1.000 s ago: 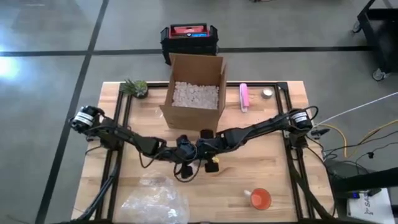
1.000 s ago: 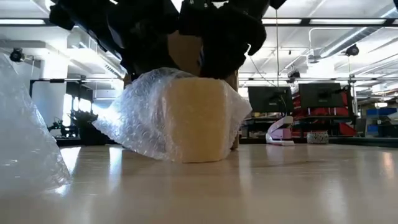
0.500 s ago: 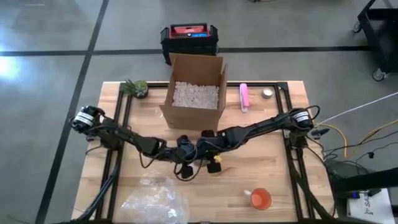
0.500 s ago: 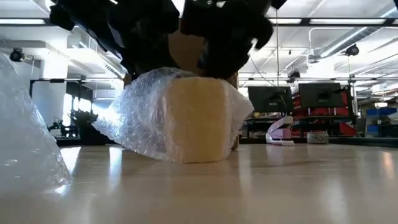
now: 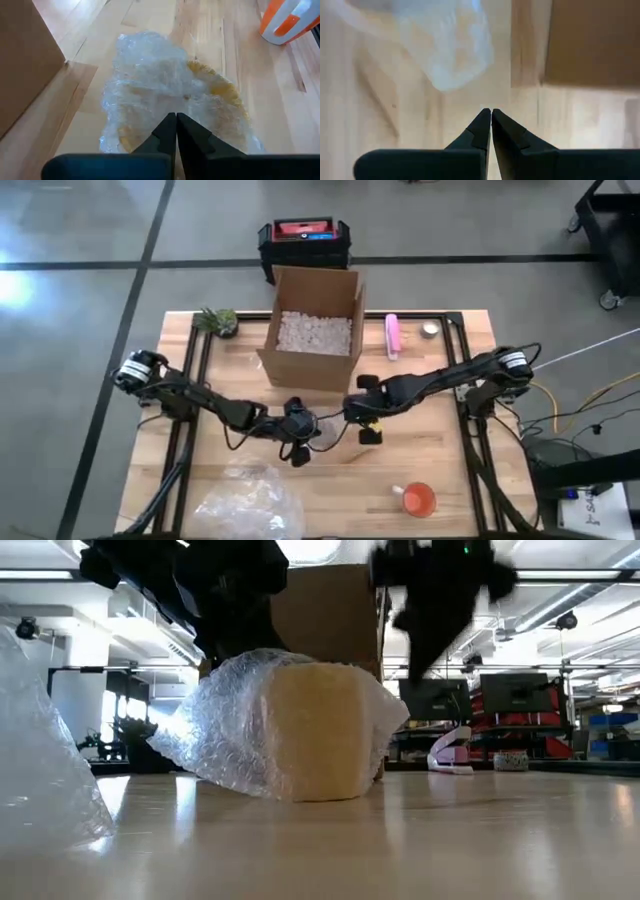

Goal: Wrap mug
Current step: Wrap the yellow mug with transparent bubble wrap

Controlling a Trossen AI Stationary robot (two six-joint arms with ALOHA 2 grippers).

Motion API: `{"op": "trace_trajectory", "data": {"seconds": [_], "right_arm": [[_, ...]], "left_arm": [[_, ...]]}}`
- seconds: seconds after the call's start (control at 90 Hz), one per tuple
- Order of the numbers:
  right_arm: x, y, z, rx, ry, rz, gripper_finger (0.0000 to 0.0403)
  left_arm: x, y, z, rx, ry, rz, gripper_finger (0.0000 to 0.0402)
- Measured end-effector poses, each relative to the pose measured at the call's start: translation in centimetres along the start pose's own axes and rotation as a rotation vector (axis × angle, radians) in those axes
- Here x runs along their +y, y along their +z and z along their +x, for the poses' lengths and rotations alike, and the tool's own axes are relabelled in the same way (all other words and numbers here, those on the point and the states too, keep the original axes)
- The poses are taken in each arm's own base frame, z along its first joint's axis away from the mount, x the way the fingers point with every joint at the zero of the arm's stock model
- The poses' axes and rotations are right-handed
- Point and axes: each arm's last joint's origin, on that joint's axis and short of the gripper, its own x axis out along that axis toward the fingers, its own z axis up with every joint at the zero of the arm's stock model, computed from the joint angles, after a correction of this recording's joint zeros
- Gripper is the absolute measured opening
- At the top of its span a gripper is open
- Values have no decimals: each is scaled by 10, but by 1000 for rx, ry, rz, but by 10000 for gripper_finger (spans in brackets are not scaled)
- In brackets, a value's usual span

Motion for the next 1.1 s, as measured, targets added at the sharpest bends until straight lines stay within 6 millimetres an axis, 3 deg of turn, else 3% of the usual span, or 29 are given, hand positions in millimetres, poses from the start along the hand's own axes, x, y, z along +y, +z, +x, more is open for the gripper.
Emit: {"op": "trace_trajectory", "data": {"seconds": [0.156,0.367,0.522,0.8,1.1], "right_arm": [[5,0,17,-113,28,12,2],[8,17,-5,-301,121,7,2],[14,27,3,-383,216,-15,2],[20,33,32,-351,215,0,2],[27,59,32,-256,207,-20,2]], "left_arm": [[0,1,0,-8,-4,-3,0],[0,1,0,-13,-6,-4,0],[0,1,0,-14,-6,-2,0],[0,1,1,-18,-7,-3,0],[0,2,1,-19,-7,9,0]]}}
